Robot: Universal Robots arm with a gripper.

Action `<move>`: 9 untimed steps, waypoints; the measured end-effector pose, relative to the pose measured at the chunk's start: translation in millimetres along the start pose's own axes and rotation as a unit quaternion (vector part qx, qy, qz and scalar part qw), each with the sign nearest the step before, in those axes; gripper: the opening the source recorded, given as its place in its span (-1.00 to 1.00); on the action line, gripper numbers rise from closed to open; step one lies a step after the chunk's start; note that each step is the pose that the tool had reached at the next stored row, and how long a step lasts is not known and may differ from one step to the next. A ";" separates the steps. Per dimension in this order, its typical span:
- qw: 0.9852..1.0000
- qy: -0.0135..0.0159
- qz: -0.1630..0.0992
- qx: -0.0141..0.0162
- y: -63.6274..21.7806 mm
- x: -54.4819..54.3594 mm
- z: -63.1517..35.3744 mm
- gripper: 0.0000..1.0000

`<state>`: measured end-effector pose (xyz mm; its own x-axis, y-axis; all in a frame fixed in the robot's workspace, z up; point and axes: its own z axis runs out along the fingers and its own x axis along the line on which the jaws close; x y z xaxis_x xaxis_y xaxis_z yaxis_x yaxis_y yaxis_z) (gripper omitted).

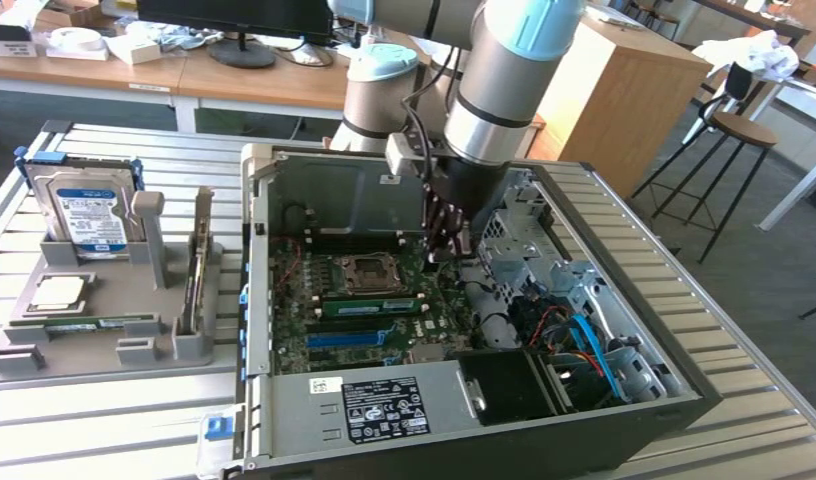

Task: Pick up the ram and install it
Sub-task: 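Press down the ram until it locks into place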

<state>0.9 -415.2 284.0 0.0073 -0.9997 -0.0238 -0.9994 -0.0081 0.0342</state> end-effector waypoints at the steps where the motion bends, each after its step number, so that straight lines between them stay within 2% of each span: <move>1: 1.000 0.000 0.000 0.000 0.0 0.0 0.8 -0.80; 9: 1.000 0.000 0.000 0.000 -0.3 0.2 8.1 -0.80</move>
<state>1.0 -415.2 275.9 0.0073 -0.9997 -0.0238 -0.9994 -0.0081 0.0341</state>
